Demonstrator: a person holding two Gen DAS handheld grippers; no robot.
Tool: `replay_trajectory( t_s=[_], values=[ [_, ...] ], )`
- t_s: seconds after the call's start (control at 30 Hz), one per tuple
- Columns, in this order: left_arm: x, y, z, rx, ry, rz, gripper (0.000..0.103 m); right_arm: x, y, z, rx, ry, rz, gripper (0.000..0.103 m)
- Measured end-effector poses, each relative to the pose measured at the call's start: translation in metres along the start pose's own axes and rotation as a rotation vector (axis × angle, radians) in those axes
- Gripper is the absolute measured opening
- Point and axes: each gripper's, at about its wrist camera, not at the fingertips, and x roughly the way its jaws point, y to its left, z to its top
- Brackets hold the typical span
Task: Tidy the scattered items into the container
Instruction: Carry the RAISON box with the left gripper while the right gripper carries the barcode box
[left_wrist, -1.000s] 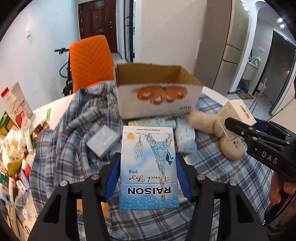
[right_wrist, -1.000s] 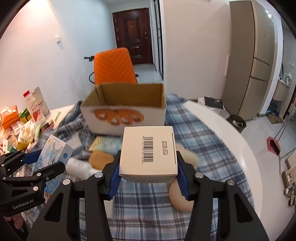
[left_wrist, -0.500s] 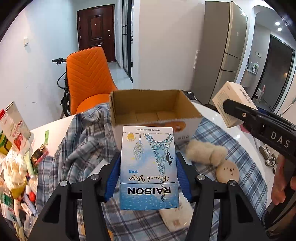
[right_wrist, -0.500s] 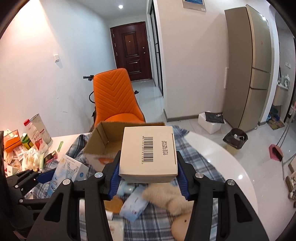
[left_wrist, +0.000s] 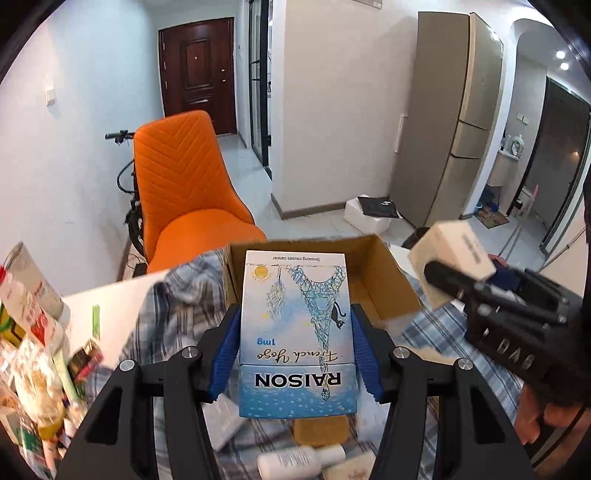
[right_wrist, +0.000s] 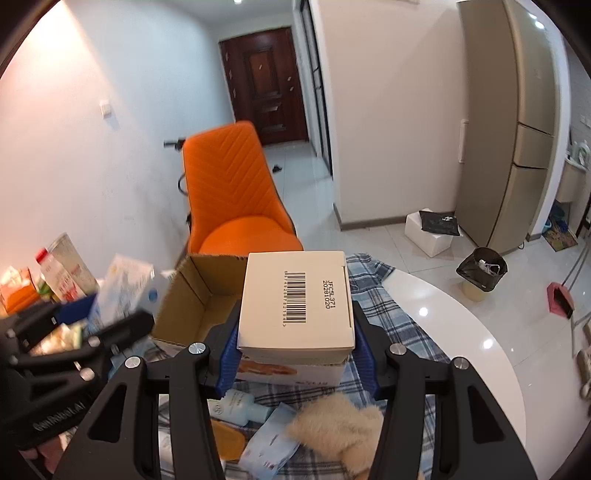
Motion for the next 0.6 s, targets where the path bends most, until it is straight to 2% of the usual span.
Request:
replay_trajectory(
  t_s=[0.27, 0.43, 0.6],
  values=[
    [0.037, 0.012, 0.03, -0.033, 0.024, -0.004, 0.059, 0.046, -0.014, 0.015, 0.051, 0.101, 0.051, 0.051],
    [0.072, 0.018, 0.039, -0.062, 0.096, -0.044, 0.059, 0.067, -0.014, 0.02, 0.025, 0.158, 0.072, 0.051],
    [0.099, 0.021, 0.043, -0.074, 0.142, -0.04, 0.059, 0.082, -0.012, 0.024, 0.041, 0.204, 0.091, 0.051]
  ],
)
